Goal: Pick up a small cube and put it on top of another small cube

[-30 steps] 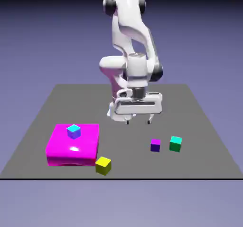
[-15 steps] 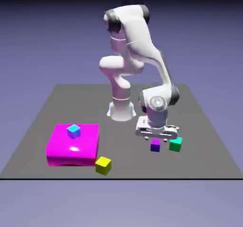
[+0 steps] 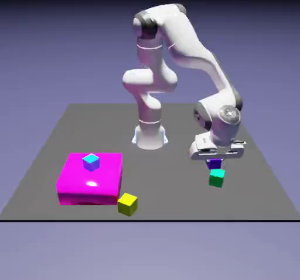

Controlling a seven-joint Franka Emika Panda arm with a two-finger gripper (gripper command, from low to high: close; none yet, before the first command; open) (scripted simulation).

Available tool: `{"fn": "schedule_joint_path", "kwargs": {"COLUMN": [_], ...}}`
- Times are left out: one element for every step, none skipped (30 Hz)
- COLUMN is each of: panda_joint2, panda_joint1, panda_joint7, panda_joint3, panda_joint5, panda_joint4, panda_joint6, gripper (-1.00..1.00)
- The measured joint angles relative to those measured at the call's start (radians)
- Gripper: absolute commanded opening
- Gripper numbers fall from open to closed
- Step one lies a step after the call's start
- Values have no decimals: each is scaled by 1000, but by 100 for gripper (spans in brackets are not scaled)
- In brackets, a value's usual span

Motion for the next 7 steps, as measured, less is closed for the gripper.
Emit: {"fn": "schedule_joint_path", "kwargs": {"panda_joint2": [31,61,92,123,123,123,123], "panda_joint1": [13,26,39,52,52,52,52], "panda_joint7": [12,23,35,46,47,48,48], "panda_joint3": [-13,-27,-40,-53,-53,-53,-54], "panda_joint5": [-18,-36,-54,-73,-73,-76,-76], "panda_joint4": [-16,-32,-48,-64,-64,-64,-64], "panda_joint6": [43,87,130,174,174,174,174], "gripper": [-100,-100,-100,-100,100,100,100]}}
